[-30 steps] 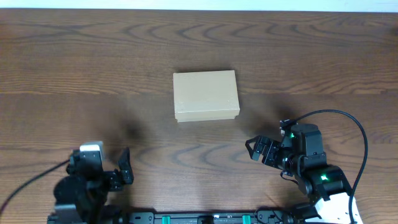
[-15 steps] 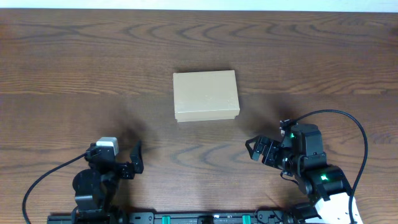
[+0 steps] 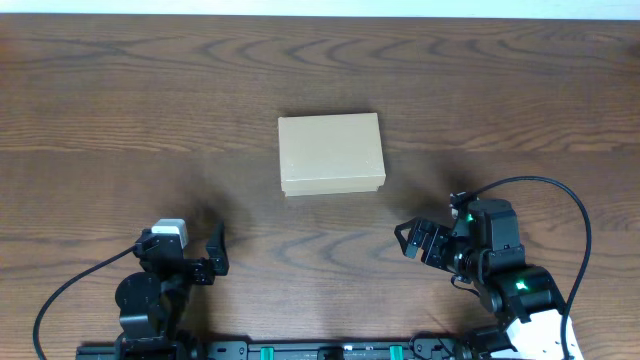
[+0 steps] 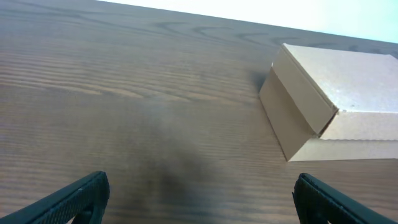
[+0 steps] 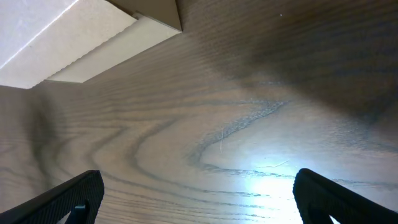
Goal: Pack container
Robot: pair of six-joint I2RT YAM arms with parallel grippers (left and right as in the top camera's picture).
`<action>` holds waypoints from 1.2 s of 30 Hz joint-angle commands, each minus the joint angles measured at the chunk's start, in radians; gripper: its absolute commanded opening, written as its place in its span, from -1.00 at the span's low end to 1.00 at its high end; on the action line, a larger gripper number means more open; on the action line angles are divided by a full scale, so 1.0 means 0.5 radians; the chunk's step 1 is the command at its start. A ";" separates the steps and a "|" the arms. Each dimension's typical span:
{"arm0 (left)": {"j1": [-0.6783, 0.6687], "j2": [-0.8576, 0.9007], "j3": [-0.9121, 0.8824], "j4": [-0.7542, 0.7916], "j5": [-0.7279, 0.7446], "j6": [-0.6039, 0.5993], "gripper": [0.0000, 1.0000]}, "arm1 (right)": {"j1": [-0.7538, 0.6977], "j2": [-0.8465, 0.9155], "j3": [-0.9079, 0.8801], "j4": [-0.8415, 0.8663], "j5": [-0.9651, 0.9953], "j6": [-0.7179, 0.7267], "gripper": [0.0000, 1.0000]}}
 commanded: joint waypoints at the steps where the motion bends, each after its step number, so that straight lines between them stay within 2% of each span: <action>1: 0.012 -0.019 -0.040 -0.005 -0.037 0.044 0.91 | 0.013 0.000 -0.006 -0.002 0.011 0.019 0.98; 25: 0.012 -0.017 -0.040 -0.005 -0.037 0.043 0.91 | 0.041 -0.040 -0.008 -0.004 0.014 0.016 0.98; 32: 0.012 -0.017 -0.040 -0.005 -0.037 0.043 0.91 | 0.206 -0.436 -0.058 -0.043 0.352 -0.277 0.99; 36: 0.012 -0.017 -0.040 -0.005 -0.037 0.044 0.91 | 0.449 -0.704 -0.204 0.131 0.399 -0.789 0.98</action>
